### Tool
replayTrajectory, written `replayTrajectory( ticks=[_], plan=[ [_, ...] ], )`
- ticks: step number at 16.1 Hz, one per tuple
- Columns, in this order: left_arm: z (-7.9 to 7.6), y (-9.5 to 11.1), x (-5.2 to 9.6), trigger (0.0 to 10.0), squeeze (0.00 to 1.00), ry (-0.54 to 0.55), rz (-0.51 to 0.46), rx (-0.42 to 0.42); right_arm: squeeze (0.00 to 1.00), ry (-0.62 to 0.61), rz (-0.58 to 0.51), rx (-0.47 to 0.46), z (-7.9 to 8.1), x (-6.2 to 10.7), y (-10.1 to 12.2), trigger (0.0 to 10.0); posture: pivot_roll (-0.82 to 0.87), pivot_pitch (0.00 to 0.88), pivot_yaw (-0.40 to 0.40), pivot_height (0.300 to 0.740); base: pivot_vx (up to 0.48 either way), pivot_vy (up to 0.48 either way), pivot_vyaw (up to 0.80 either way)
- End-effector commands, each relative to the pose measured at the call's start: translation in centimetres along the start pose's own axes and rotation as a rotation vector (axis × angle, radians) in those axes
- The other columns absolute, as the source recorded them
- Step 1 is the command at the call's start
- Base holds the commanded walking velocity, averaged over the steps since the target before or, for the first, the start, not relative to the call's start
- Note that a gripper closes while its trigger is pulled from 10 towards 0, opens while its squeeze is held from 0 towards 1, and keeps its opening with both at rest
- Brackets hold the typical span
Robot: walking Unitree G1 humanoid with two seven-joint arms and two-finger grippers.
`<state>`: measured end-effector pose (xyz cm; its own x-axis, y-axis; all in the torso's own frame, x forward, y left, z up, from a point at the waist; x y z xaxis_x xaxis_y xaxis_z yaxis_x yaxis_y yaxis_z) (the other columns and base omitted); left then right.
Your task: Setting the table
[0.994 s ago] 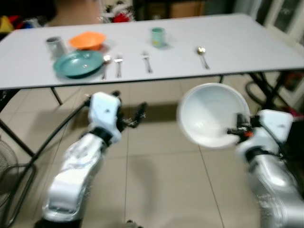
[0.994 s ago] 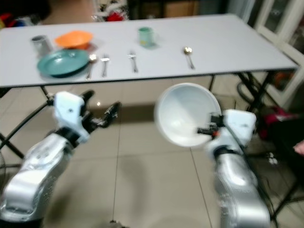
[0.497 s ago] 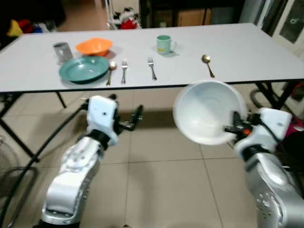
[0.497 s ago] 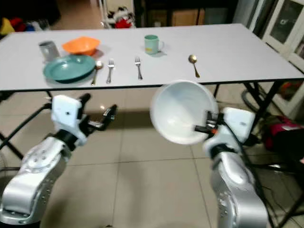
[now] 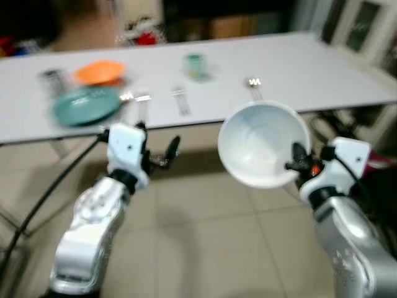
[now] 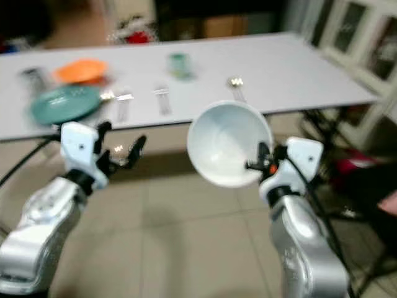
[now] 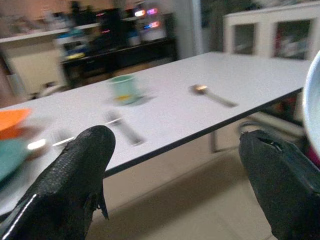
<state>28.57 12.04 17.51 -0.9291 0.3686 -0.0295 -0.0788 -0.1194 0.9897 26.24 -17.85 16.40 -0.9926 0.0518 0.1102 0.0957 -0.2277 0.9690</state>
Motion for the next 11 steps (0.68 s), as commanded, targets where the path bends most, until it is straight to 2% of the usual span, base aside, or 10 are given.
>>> replayTrajectory(
  ticks=[1, 11],
  plan=[
    [0.15, 0.12, 0.07, 10.0, 0.00, 0.000, -0.002, -0.012, 0.00, -0.012, -0.047, -0.002, -0.04, 0.12, 1.17, 10.0, -0.01, 0.008, 0.054, 0.740, 0.322, 0.000, 0.00],
    [0.07, 0.00, -0.16, 10.0, 0.00, -0.001, 0.000, -0.004, 0.00, -0.019, -0.051, 0.004, -0.15, 0.02, 1.46, 10.0, -0.02, 0.014, 0.052, 0.740, 0.325, 0.000, 0.00]
  ],
)
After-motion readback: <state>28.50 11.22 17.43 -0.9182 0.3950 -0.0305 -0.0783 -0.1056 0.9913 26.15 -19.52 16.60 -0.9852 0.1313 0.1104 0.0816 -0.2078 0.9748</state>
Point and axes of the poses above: a point about 5 cm out from each wrist's last joint towards the gripper, its own x axis pointing back from the gripper into the wrist, its own y axis along the axis of the wrist's last joint, z = x × y, the point moved 3 cm from there along -x, pointing out of the wrist towards the gripper, and after that the axes turned 3 degrees about -x, right-handed, at the moved point
